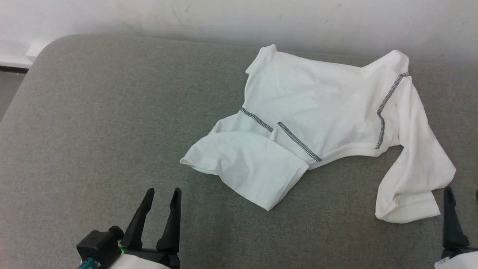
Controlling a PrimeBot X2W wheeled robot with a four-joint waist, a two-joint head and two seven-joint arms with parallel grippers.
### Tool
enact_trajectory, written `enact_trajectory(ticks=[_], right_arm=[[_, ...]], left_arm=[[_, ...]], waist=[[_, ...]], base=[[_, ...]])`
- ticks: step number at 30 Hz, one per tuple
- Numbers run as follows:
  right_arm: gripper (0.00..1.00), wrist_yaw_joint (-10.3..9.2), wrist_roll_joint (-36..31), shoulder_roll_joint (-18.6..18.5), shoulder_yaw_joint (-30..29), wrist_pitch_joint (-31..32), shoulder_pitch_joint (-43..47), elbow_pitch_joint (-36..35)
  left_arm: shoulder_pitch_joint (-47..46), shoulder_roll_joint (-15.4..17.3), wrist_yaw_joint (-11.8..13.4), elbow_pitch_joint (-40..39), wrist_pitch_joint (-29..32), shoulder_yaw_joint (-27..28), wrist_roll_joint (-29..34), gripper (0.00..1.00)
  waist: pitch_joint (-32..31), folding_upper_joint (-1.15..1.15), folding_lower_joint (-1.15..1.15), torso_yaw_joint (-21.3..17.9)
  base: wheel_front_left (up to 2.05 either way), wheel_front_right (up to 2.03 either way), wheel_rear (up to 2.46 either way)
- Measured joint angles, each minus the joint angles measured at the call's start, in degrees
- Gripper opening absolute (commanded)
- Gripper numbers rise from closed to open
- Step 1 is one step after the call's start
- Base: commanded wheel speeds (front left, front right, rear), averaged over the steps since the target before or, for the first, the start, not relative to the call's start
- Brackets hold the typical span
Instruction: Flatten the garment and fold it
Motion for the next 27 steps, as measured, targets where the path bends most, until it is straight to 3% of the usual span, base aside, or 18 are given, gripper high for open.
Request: enact_trajectory(ticks=[5, 9, 14, 21, 27], right_arm=[[1.00, 0.01, -0.73, 0.01, 1.37, -3.22, -0.84, 1.74], [1.00, 0.01, -2.38, -0.02, 1.08, -3.15, -2.69, 1.31], [1.00, 0.01, -2.22, 0.00, 1.34, -2.61, -3.57, 1.13], [1.00, 0.01, -2.08, 0.02, 3.14, -2.56, -4.89, 1.36], [1.00, 0.01, -1.86, 0.00, 3.69, -2.07, -5.71, 1.51]], left_arm=[[-0.53, 2.90, 0.42, -1.97, 2.82, -0.15, 2.13, 1.00], [-6.47, 4.95, 0.38, -4.20, 6.41, -1.45, 4.65, 1.00], [-16.51, 6.66, -2.40, -3.55, 12.68, -5.64, 8.18, 1.00], [-29.89, 6.37, -7.50, 7.20, 19.86, -13.74, 11.98, 1.00], [-37.39, 6.67, -9.14, 20.22, 21.94, -19.17, 11.90, 1.00]], waist=[[-1.51, 0.00, 0.01, -2.23], [-1.73, 0.00, 0.01, -3.53], [-0.26, 0.00, 0.02, -4.34], [2.83, 0.00, 0.03, -5.89], [4.53, 0.00, 0.03, -8.04]], base=[[0.00, 0.00, 0.00], [0.00, 0.00, 0.00], [0.00, 0.00, 0.00], [0.00, 0.00, 0.00], [0.00, 0.00, 0.00]])
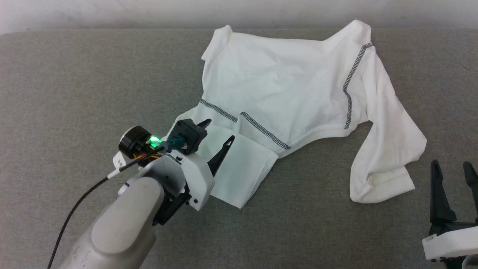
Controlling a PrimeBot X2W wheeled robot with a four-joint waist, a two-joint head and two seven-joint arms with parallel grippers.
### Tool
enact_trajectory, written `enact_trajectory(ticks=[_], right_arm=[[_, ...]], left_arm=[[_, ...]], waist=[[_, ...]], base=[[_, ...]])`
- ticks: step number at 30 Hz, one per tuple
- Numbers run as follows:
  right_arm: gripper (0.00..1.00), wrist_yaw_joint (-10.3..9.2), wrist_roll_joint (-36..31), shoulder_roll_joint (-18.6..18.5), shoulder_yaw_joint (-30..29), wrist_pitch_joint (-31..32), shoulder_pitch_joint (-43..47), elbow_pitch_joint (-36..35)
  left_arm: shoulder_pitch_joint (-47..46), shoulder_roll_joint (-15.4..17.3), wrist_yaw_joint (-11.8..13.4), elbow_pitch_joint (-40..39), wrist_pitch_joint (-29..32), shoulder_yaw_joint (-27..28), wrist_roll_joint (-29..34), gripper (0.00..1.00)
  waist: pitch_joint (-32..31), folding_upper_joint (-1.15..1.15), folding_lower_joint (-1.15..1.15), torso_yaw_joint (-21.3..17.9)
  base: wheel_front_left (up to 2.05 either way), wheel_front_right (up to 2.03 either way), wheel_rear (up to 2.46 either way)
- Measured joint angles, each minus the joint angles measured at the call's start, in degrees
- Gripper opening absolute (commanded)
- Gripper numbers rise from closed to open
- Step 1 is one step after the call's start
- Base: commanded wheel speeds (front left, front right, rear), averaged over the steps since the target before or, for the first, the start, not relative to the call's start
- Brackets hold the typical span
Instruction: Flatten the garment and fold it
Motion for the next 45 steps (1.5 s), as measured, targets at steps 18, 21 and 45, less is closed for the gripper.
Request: enact_trajectory(ticks=[18, 21, 45], right_arm=[[1.00, 0.00, 0.16, 0.00, 0.36, 0.94, -1.13, -0.64], [1.00, 0.00, 0.15, -0.01, 0.26, 1.04, -1.32, -0.71], [1.00, 0.00, 0.67, 0.00, -0.36, 1.42, -1.93, 0.69]], left_arm=[[-12.65, 2.34, -0.20, 17.83, -2.46, -12.77, -7.27, 1.00], [-13.79, 2.13, -0.20, 19.04, -3.30, -14.12, -8.35, 1.00], [-15.17, 1.98, 0.03, 15.68, -13.60, -13.69, -18.90, 0.00]], waist=[[4.01, 0.00, -0.01, -2.43], [4.22, 0.00, -0.01, -2.15], [1.11, 0.00, -0.01, -0.81]], base=[[0.00, 0.00, 0.00], [0.00, 0.00, 0.00], [0.00, 0.00, 0.00]])
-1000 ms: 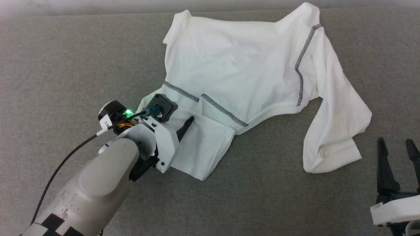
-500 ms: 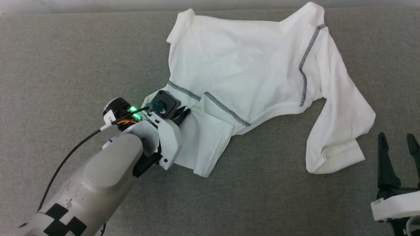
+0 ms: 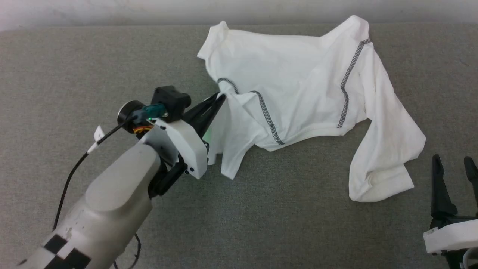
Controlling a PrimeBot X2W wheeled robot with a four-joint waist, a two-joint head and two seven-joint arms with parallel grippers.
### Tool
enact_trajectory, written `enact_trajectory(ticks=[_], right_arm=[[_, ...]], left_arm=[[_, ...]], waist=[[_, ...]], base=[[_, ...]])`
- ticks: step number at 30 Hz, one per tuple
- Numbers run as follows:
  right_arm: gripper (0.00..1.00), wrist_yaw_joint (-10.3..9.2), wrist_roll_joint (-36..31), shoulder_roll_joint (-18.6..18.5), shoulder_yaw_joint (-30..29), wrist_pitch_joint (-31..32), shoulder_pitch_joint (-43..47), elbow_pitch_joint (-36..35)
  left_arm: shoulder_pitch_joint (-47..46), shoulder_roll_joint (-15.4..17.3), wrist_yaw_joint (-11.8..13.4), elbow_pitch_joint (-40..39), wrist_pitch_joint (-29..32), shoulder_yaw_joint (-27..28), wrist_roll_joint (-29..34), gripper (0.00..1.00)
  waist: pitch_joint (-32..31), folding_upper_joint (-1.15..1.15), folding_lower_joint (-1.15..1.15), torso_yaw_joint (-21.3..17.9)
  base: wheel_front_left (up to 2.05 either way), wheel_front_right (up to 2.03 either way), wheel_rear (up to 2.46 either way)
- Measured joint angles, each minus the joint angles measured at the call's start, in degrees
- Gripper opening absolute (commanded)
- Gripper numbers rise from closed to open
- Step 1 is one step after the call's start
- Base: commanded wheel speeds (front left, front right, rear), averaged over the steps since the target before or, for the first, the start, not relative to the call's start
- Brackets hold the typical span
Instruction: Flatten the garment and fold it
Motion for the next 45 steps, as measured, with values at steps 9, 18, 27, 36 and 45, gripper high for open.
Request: enact_trajectory(ticks=[9, 18, 27, 36, 45], right_arm=[[1.00, 0.00, 0.62, -0.01, -0.08, -0.01, 1.33, 0.93], [1.00, 0.00, 1.08, 0.00, 0.09, -0.03, 1.98, 1.45], [1.00, 0.00, 1.04, 0.00, 0.66, 0.56, 2.19, 1.56], [1.00, 0.00, 1.07, 0.00, 1.59, 1.04, 3.29, 1.77], [1.00, 0.00, 1.53, 0.01, 3.03, 1.01, 3.21, 1.92]], left_arm=[[20.53, 6.00, 5.17, -23.88, -6.10, 12.87, -17.61, 0.00], [45.76, 6.49, 9.25, -23.93, -9.65, 29.37, -28.81, 1.00], [48.37, 0.62, 7.44, -25.05, -9.69, 39.44, -21.82, 1.00], [45.61, 8.13, 11.47, -38.43, -2.83, 32.59, -5.46, 1.00], [31.30, 8.25, 8.09, -34.04, 11.74, 14.82, 8.95, 1.00]], waist=[[-3.05, 0.00, -0.01, 1.44], [-3.85, 0.00, -0.01, 3.16], [-5.57, 0.00, 0.00, 4.09], [-7.14, 0.00, -0.01, 3.87], [-5.24, 0.00, 0.01, 2.02]], base=[[0.00, 0.00, 0.00], [0.00, 0.00, 0.00], [0.00, 0.00, 0.00], [0.00, 0.00, 0.00], [0.00, 0.00, 0.00]])
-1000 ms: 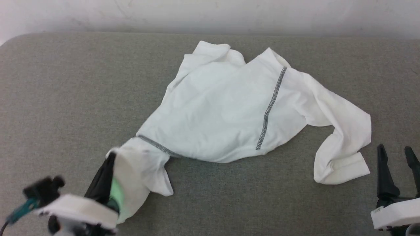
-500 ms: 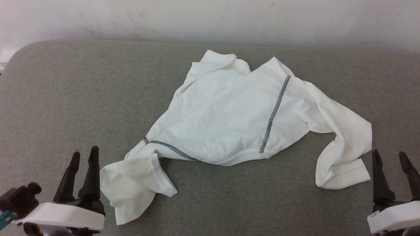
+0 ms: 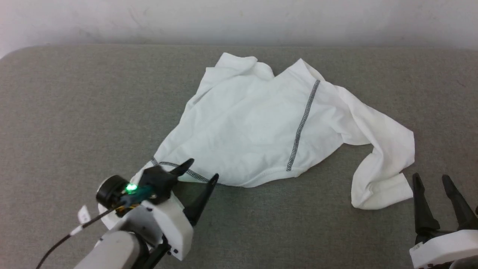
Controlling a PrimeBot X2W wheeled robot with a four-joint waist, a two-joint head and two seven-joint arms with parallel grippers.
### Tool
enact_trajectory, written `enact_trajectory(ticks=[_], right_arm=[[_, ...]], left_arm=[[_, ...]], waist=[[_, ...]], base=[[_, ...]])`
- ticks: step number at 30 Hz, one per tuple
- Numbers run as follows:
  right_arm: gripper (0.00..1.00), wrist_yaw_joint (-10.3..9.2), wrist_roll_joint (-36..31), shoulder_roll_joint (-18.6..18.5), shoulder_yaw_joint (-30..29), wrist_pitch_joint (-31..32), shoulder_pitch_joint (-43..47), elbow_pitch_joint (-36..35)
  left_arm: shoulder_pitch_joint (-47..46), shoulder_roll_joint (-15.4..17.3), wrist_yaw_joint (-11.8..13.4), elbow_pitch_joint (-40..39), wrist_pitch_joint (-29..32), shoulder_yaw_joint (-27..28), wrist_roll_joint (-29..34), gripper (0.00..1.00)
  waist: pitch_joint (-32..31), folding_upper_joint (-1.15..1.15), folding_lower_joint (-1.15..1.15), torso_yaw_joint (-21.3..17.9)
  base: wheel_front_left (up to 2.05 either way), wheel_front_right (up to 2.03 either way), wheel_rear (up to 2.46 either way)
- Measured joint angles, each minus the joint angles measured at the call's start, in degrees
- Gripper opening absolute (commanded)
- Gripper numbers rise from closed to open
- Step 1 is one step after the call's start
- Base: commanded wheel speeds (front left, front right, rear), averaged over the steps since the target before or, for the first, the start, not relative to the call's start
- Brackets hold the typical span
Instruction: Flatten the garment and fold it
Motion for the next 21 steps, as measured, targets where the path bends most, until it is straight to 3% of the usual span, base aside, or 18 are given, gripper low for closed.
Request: enact_trajectory(ticks=[5, 11, 13, 17, 21], right_arm=[[1.00, 0.00, 0.44, -0.01, 0.03, -0.22, -0.34, 0.47], [1.00, 0.00, 0.51, 0.00, 0.16, -0.51, -1.36, 0.89], [1.00, 0.00, 0.66, -0.01, -0.03, -0.52, -1.39, 0.93], [1.00, 0.00, 0.88, -0.01, -0.47, -0.55, -1.39, 1.08], [1.00, 0.00, 1.41, -0.01, -0.58, -0.54, -1.40, 1.14]], left_arm=[[-5.81, -0.34, -3.27, 9.72, 4.01, -5.43, 5.36, 1.00], [-9.85, -1.45, -6.19, 20.84, 4.75, -8.65, 6.79, 1.00], [-11.36, -2.24, -6.71, 22.45, 3.81, -8.84, 6.66, 0.00], [-12.64, -4.90, -7.32, 22.83, 1.20, -8.45, 3.30, 0.00], [-14.05, -8.05, -7.82, 17.37, 0.24, -8.33, -2.38, 0.00]], waist=[[1.55, 0.00, 0.00, -1.28], [2.70, 0.00, 0.00, -2.51], [2.83, 0.00, 0.00, -2.74], [2.59, 0.00, 0.00, -2.56], [2.26, 0.00, 0.00, -2.16]], base=[[0.00, 0.00, 0.00], [0.00, 0.00, 0.00], [0.00, 0.00, 0.00], [0.00, 0.00, 0.00], [0.00, 0.00, 0.00]])
